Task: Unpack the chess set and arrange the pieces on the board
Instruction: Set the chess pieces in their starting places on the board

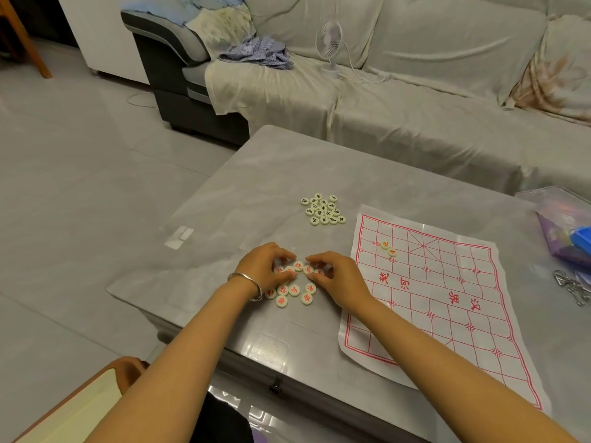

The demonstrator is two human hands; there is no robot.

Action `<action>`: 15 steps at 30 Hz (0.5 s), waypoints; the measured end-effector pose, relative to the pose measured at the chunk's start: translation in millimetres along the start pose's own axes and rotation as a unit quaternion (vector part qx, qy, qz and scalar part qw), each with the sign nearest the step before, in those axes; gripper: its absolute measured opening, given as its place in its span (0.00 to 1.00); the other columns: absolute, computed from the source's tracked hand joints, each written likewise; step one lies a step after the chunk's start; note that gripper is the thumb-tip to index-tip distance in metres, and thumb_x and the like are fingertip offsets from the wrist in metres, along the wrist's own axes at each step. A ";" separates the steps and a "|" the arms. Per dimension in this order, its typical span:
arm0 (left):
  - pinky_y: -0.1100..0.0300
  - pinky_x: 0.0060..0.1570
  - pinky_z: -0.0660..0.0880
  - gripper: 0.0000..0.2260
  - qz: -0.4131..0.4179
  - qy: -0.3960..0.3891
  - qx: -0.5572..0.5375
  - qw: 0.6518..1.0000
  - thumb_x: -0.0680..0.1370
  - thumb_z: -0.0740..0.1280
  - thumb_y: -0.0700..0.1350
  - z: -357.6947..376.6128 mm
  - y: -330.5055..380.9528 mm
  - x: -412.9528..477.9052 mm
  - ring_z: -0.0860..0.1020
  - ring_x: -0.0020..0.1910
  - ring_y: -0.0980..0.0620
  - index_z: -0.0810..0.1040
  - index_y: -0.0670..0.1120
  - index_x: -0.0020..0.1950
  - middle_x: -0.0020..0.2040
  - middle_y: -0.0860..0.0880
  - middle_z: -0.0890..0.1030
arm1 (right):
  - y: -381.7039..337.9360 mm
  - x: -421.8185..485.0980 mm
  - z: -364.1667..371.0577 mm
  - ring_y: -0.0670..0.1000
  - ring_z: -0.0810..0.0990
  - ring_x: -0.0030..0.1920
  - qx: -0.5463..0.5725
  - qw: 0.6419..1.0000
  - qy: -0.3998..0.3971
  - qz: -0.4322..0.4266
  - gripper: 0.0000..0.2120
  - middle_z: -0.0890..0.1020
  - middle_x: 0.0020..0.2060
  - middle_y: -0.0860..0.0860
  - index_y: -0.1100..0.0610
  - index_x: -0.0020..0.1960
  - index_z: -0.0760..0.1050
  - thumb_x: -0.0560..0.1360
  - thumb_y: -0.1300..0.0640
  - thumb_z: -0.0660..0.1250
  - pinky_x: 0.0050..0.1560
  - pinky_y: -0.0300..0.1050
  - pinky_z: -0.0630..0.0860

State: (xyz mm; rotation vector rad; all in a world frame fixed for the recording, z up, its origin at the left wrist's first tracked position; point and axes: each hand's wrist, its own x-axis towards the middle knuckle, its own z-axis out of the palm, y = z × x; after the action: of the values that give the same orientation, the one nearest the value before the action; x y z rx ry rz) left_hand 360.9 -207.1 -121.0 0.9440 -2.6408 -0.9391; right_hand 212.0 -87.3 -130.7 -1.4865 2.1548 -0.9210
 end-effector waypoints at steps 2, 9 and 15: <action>0.62 0.47 0.73 0.17 0.009 -0.008 -0.004 1.000 0.71 0.72 0.50 0.8 2.6 4.2 0.74 0.44 0.54 0.79 0.50 0.59 0.50 0.49 0.77 | 3.2 1.5 -1.2 0.44 0.76 0.46 0.011 1.000 0.006 0.003 0.14 0.81 0.51 0.49 0.53 0.58 0.79 0.73 0.56 0.70 0.47 0.29 0.71; 0.57 0.49 0.75 0.15 0.038 -0.027 0.019 0.999 0.71 0.72 0.50 1.0 3.2 15.5 0.75 0.44 0.51 0.79 0.50 0.57 0.49 0.49 0.76 | 11.1 4.1 -1.2 0.45 0.78 0.45 0.037 0.999 -0.001 0.005 0.12 0.82 0.47 0.46 0.51 0.55 0.80 0.72 0.53 0.71 0.46 0.34 0.75; 0.57 0.50 0.75 0.12 0.063 -0.026 0.053 0.996 0.73 0.70 0.50 3.4 7.8 22.1 0.76 0.45 0.51 0.80 0.47 0.54 0.49 0.48 0.79 | 12.2 4.6 -8.6 0.43 0.78 0.45 0.095 0.995 0.025 0.016 0.09 0.81 0.45 0.44 0.52 0.52 0.80 0.72 0.55 0.71 0.45 0.29 0.74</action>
State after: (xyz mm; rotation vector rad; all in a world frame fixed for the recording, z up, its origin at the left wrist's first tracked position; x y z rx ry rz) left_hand 338.3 -214.5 -119.6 0.7746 -2.7809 -0.8135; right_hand 196.6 -86.1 -132.6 -1.3460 2.0539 -1.1282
